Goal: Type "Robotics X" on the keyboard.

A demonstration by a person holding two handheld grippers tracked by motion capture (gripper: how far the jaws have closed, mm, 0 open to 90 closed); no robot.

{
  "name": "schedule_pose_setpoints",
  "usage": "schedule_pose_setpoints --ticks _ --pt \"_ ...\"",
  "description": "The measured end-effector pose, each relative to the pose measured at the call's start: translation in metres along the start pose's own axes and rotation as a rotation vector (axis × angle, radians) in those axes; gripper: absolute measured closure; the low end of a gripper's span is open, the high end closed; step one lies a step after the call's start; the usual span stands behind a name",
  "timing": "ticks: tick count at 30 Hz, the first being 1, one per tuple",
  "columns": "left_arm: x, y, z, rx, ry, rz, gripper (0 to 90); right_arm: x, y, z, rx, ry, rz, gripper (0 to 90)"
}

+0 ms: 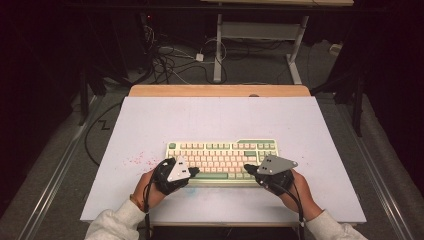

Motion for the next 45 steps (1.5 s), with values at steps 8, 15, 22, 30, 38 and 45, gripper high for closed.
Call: schedule_pose_setpoints --ticks 8,15,22,30,38,45 --pt "-0.002 -0.011 0.001 0.001 -0.018 -0.048 85.6 0.0 0.0 0.0 0.001 -0.002 0.0 90.0" --pt "-0.001 -0.008 -0.002 0.012 -0.004 -0.034 86.5 0.0 0.001 0.0 0.001 -0.003 0.002 90.0" --pt "0.004 0.011 -0.008 0.032 0.017 0.033 86.5 0.0 0.005 0.004 -0.012 -0.011 0.009 90.0" --pt "0.001 0.018 -0.014 0.042 0.037 0.049 86.3 0.0 0.007 0.006 -0.018 -0.011 0.011 90.0" --pt "-0.001 0.02 -0.017 0.054 0.049 0.049 84.7 -0.002 0.007 0.01 -0.028 -0.017 0.005 90.0" --pt "-0.004 0.023 -0.021 0.061 0.058 0.048 84.7 -0.006 0.005 0.015 -0.035 -0.027 -0.014 90.0"
Point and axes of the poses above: each handheld gripper's, and its own axes: y roughly backward along the jaws, x roughly out of its top, z roughly to its right, the point moved 3 cm from there along -y, roughly forward along the jaws, and after that the axes turned 3 degrees about y, right-handed, at the moved point
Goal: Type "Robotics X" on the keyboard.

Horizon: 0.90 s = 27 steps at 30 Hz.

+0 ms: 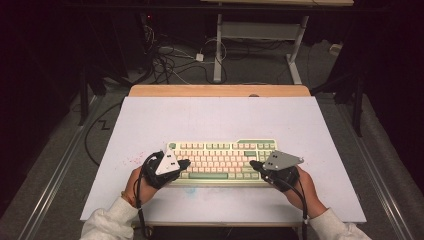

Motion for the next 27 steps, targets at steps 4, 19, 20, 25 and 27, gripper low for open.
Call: schedule_pose_setpoints --ticks 4,19,20,25,27 --pt "-0.001 0.001 -0.003 0.007 0.004 -0.005 85.3 -0.003 -0.003 0.002 -0.002 -0.003 -0.018 90.0" --pt "-0.005 0.003 -0.007 0.015 0.014 -0.016 87.8 -0.012 -0.016 0.002 0.011 -0.006 -0.073 90.0" --pt "-0.005 0.003 -0.007 0.013 0.014 -0.017 87.8 -0.012 -0.017 0.002 0.01 -0.002 -0.075 90.0" --pt "-0.004 0.003 -0.006 0.01 0.008 -0.017 87.8 -0.014 -0.021 0.001 0.015 -0.006 -0.084 90.0" --pt "-0.004 0.003 -0.006 0.008 0.009 -0.017 87.8 -0.015 -0.023 0.001 0.016 0.0 -0.094 90.0"
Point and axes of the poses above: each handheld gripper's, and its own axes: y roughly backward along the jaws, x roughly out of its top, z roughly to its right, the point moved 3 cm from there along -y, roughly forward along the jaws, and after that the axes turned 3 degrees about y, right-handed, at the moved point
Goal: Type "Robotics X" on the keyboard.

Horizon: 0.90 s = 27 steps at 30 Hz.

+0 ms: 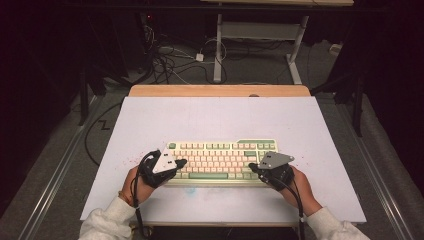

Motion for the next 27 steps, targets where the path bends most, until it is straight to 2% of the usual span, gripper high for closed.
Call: schedule_pose_setpoints --ticks 8,27 --pt "-0.001 -0.001 0.0 0.0 -0.005 -0.009 87.7 -0.003 -0.008 0.001 0.001 -0.005 -0.021 90.0" --pt "-0.003 -0.002 0.001 -0.003 -0.008 -0.015 87.7 -0.007 -0.014 0.0 0.002 -0.001 -0.037 90.0"
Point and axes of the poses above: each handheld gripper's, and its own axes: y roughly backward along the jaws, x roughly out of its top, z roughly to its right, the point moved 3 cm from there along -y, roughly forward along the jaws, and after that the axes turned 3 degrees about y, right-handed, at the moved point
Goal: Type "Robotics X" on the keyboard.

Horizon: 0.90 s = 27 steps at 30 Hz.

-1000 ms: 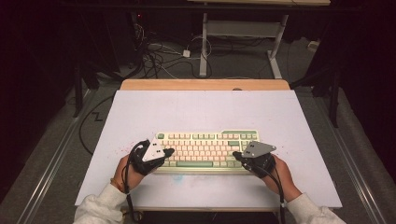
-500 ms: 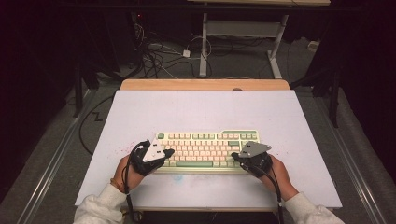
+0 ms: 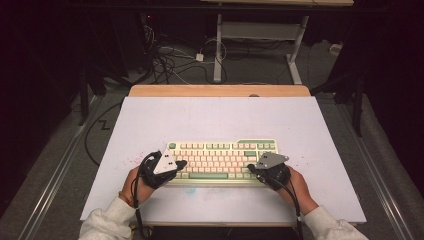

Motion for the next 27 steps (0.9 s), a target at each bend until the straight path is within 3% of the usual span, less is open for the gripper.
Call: schedule_pose_setpoints --ticks 27 --pt "-0.013 0.002 -0.008 0.01 0.014 -0.075 87.5 0.0 0.0 -0.001 -0.006 -0.005 -0.001 90.0"
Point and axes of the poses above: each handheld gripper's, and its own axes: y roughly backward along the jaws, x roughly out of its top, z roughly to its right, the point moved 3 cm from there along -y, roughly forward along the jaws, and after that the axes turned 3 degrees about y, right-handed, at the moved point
